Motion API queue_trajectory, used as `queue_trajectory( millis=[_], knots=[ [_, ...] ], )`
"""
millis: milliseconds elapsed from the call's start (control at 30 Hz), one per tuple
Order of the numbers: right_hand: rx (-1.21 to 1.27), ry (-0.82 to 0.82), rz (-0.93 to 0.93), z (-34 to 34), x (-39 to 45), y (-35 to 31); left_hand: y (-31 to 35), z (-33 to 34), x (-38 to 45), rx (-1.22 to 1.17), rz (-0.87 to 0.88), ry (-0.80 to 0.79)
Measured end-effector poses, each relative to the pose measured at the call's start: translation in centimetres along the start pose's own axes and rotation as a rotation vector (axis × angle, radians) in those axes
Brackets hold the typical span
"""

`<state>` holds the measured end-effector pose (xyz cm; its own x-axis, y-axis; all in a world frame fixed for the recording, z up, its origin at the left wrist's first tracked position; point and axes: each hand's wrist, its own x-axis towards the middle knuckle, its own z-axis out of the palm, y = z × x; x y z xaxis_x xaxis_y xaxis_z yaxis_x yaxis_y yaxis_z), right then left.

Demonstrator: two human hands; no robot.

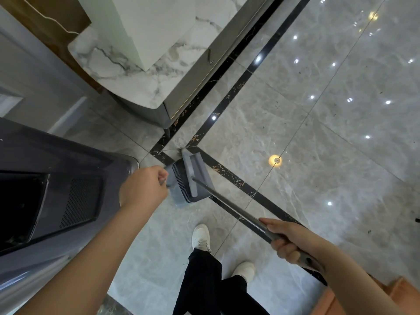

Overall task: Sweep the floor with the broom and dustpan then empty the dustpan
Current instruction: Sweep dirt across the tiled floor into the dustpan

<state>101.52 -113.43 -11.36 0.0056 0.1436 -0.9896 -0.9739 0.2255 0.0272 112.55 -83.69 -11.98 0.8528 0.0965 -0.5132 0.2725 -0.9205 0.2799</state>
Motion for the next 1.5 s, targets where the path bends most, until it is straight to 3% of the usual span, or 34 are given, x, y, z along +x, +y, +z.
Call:
queue_trajectory(
  millis=[200,433,600,967,1267,1500],
  knots=[
    [0.108,0.076,-0.071,-3.2,-1.4,0.7,0.9,-0.2,-1.3,-0.094,-0.013,-0.093],
    [0.274,0.227,-0.203,-10.0,-1.4,2.0,8.2,1.4,-2.5,-0.036,0.092,-0.174],
    [0.369,0.334,-0.251,-17.3,-2.1,5.0,15.3,4.5,-4.0,0.111,0.238,-0.23],
    [0.513,0.513,-0.304,-37.4,-3.7,12.9,33.2,13.5,-9.6,0.18,0.416,-0.254],
    [0.626,0.729,-0.204,-53.0,-5.5,18.7,45.6,21.9,-14.4,0.259,0.462,-0.325],
    [0.874,0.659,-0.17,-60.1,-4.7,19.7,51.2,26.2,-16.2,0.264,0.44,-0.314]
  ],
)
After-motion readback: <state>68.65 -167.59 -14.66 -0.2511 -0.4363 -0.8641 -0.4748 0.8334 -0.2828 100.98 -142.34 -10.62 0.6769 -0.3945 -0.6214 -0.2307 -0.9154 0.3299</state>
